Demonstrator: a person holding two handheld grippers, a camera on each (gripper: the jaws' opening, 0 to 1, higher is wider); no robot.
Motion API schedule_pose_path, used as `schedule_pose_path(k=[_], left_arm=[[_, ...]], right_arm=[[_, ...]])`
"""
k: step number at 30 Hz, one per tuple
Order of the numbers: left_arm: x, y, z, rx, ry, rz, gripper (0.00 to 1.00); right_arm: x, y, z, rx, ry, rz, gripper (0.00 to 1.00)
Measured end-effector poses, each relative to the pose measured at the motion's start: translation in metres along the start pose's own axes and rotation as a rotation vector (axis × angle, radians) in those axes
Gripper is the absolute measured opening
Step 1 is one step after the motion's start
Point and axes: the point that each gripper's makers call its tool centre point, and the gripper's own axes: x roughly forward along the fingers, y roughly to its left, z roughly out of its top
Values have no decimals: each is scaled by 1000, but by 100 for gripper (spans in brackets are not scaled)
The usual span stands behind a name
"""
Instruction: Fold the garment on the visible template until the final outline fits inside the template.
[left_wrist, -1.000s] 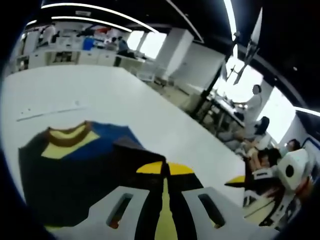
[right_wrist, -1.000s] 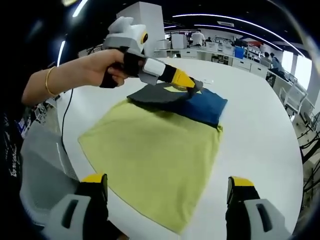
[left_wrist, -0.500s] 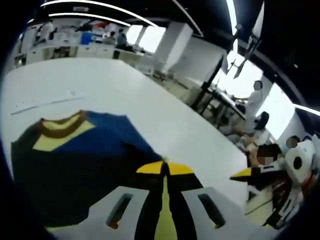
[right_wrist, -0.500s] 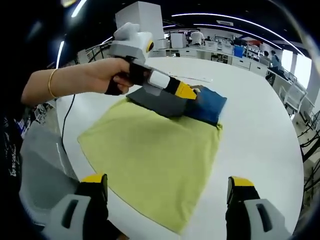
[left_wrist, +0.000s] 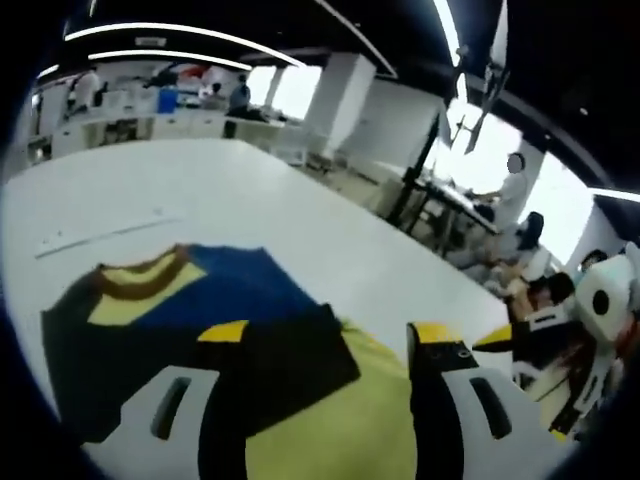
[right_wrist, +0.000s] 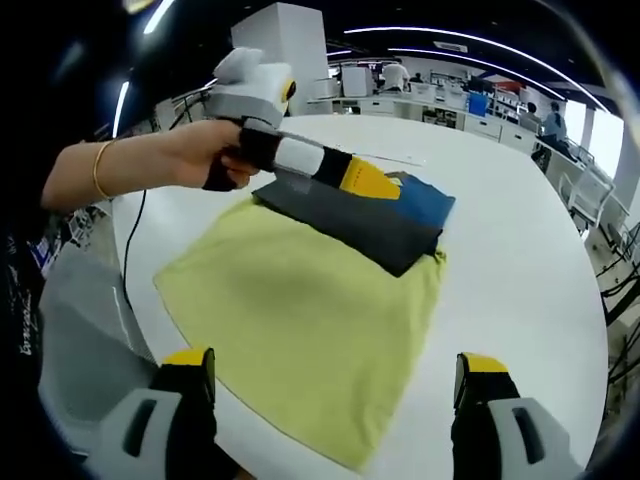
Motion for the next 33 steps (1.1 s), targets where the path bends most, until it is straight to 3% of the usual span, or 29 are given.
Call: schedule_pose_path(k=[4, 8, 14, 17, 19, 26, 33], left_arm=[[-10, 9, 3, 28, -15, 39, 87], [-20, 16, 7, 39, -31, 61, 99], [-40, 30, 12, 31, -34, 87, 99], [-57, 31, 8, 43, -14, 69, 99], [-67, 37, 1, 65, 16, 80, 99], [-100, 47, -19, 87, 40, 103, 99], [-124, 51, -35, 66, 39, 123, 97]], right_arm=[[1, -1, 3, 1, -9, 0, 100], [2, -1, 6, 0, -13, 1, 100], [3, -2, 11, 4, -26, -4, 100], [3, -3, 14, 10, -37, -8, 100], [2, -4, 15, 8, -38, -7, 100], [-1, -8, 17, 17, -49, 3, 100], [0, -5, 9, 19, -33, 5, 100]])
